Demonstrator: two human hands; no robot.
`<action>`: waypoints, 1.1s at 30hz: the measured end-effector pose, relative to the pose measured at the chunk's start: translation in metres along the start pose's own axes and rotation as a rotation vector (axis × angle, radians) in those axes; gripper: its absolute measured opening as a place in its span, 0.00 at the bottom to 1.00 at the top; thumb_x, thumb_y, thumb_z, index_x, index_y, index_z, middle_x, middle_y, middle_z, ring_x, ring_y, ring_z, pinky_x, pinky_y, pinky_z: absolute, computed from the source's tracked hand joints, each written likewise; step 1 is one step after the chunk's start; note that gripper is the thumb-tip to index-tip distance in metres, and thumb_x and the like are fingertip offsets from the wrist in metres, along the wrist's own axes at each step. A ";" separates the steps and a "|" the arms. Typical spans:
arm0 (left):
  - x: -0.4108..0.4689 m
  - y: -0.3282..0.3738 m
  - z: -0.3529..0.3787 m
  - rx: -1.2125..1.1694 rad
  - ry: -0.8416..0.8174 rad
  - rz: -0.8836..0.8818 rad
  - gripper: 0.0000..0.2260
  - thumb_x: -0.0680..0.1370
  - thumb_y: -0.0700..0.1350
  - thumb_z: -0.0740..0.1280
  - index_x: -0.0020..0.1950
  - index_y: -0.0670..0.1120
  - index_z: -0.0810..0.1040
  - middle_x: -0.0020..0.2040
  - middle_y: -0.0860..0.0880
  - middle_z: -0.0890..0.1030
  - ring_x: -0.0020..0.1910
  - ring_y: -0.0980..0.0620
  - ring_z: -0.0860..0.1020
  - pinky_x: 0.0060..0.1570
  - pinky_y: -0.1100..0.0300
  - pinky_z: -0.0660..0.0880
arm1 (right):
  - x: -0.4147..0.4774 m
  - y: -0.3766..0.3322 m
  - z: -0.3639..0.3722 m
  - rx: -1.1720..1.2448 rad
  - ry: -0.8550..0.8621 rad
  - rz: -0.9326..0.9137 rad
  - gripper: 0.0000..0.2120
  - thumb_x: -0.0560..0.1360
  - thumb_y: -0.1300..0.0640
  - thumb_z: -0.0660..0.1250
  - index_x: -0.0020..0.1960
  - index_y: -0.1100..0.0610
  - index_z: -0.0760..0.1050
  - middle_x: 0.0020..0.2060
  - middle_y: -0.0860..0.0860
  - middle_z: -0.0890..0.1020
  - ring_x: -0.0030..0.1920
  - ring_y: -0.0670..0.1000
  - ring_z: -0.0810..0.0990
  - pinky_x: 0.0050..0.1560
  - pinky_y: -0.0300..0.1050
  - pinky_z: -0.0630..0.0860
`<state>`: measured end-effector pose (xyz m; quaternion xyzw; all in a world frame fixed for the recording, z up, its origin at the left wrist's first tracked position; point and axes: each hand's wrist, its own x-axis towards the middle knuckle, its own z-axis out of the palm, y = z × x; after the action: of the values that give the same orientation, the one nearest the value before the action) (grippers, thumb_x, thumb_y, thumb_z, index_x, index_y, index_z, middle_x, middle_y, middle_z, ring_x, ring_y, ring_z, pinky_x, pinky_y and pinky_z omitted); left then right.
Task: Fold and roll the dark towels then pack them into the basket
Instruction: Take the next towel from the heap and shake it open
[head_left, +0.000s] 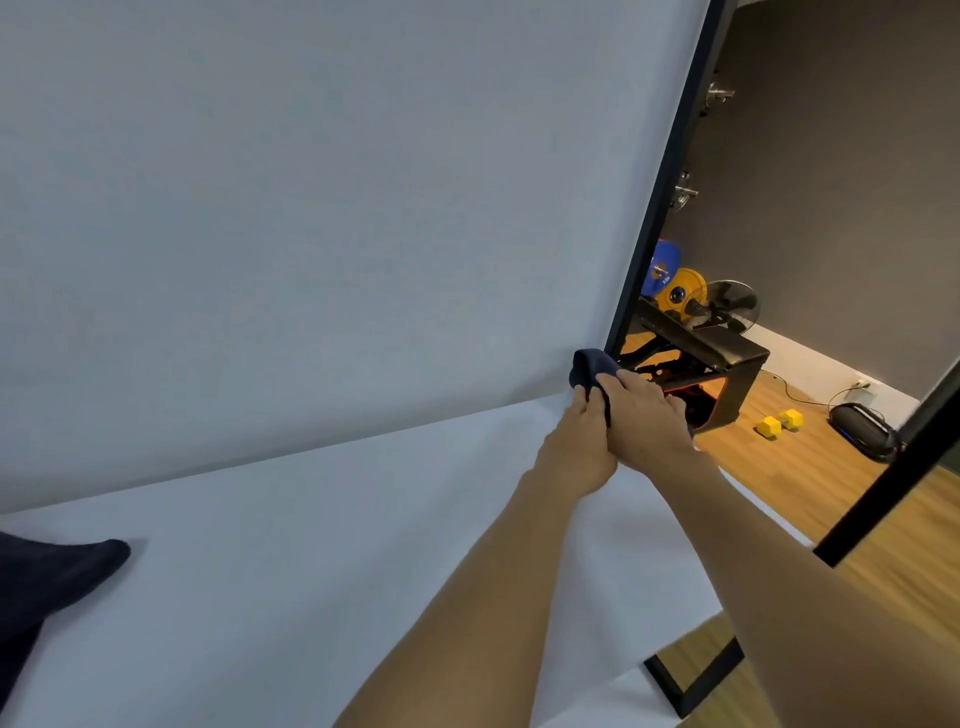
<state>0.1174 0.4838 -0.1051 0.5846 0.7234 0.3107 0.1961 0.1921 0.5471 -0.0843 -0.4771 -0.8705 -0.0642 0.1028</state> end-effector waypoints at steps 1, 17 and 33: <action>-0.007 -0.005 -0.009 -0.017 0.020 0.000 0.35 0.77 0.35 0.64 0.80 0.47 0.50 0.80 0.44 0.52 0.74 0.42 0.63 0.70 0.46 0.66 | -0.003 -0.011 -0.003 -0.003 0.040 -0.044 0.21 0.77 0.53 0.65 0.69 0.51 0.67 0.65 0.52 0.72 0.65 0.54 0.72 0.63 0.55 0.71; -0.341 -0.159 -0.225 0.646 0.296 -0.672 0.15 0.76 0.51 0.64 0.62 0.50 0.75 0.56 0.48 0.77 0.55 0.44 0.76 0.50 0.51 0.73 | -0.168 -0.363 -0.033 0.824 -0.415 -0.745 0.26 0.77 0.58 0.61 0.74 0.50 0.63 0.67 0.51 0.74 0.64 0.55 0.74 0.63 0.52 0.72; -0.379 -0.161 -0.254 0.399 0.693 -0.521 0.07 0.78 0.38 0.59 0.51 0.47 0.74 0.43 0.47 0.79 0.43 0.45 0.78 0.43 0.49 0.77 | -0.155 -0.380 -0.061 0.672 -0.150 -0.761 0.10 0.79 0.52 0.61 0.51 0.56 0.78 0.43 0.53 0.82 0.44 0.55 0.80 0.43 0.48 0.75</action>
<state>-0.0728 0.0412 -0.0589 0.2720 0.9143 0.2826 -0.1013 -0.0406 0.2035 -0.0678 -0.0704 -0.9601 0.2207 0.1568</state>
